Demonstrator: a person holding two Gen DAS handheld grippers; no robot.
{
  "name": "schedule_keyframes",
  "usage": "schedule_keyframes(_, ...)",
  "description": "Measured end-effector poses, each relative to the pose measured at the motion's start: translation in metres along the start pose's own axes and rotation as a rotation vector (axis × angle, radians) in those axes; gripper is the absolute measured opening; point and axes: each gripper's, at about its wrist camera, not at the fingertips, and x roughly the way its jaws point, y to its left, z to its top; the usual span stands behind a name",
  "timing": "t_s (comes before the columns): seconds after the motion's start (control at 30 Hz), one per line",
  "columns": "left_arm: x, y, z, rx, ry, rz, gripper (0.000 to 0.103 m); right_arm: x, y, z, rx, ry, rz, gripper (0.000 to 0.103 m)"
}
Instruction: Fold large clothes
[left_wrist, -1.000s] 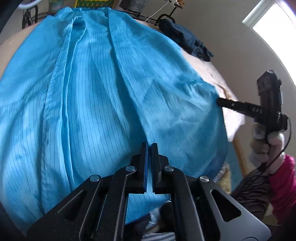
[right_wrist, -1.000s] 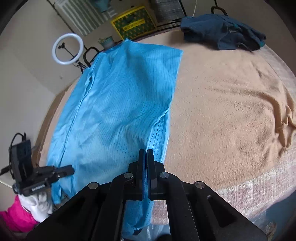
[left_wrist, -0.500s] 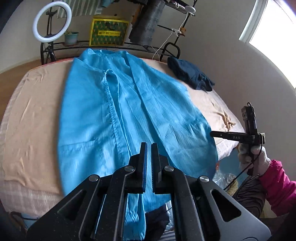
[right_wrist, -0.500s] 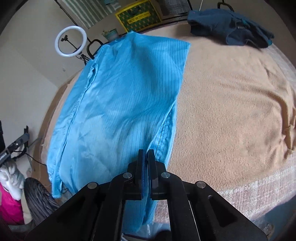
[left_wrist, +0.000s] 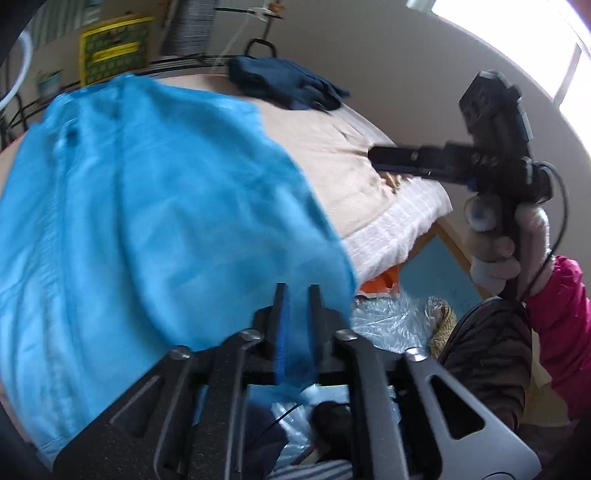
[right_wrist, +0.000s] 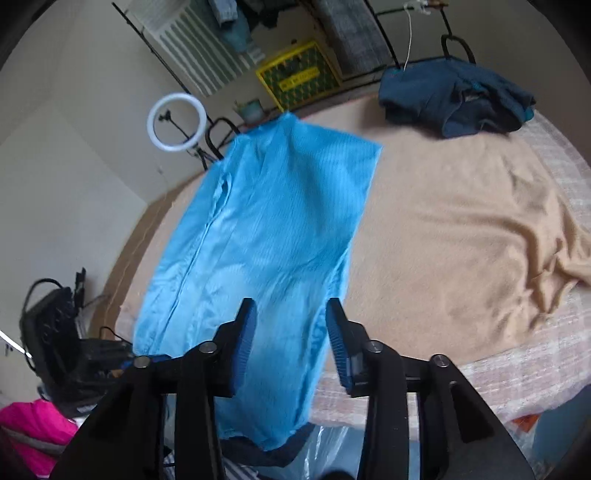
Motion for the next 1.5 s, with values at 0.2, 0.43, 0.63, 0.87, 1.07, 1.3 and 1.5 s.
schedule_keyframes(0.2,0.056,-0.040,0.025,0.021,-0.002,0.138,0.059,-0.030,-0.046,0.000,0.074,-0.062,0.023,0.047)
schedule_keyframes(0.43,0.119,-0.034,0.041,-0.010,0.074,0.332,0.060,-0.028,-0.077,0.014,0.126,-0.081,0.057,0.047)
schedule_keyframes(0.63,0.105,-0.016,0.045,-0.069,0.027,0.251,0.004,0.003,-0.083,0.045,0.150,-0.078,0.123,0.047)
schedule_keyframes(0.87,0.059,0.006,0.049,-0.224,-0.066,0.109,0.002,0.080,-0.078,0.092,0.186,-0.028,0.140,0.062)
schedule_keyframes(1.07,0.043,0.013,0.051,-0.244,-0.096,0.061,0.002,0.159,-0.109,0.122,0.391,0.020,0.144,0.062)
schedule_keyframes(1.3,0.043,0.018,0.051,-0.231,-0.088,0.022,0.002,0.191,-0.119,0.151,0.526,-0.086,0.324,0.025)
schedule_keyframes(1.5,0.043,0.020,0.046,-0.261,-0.098,-0.048,0.001,0.167,-0.076,0.177,0.322,-0.089,0.251,0.000)
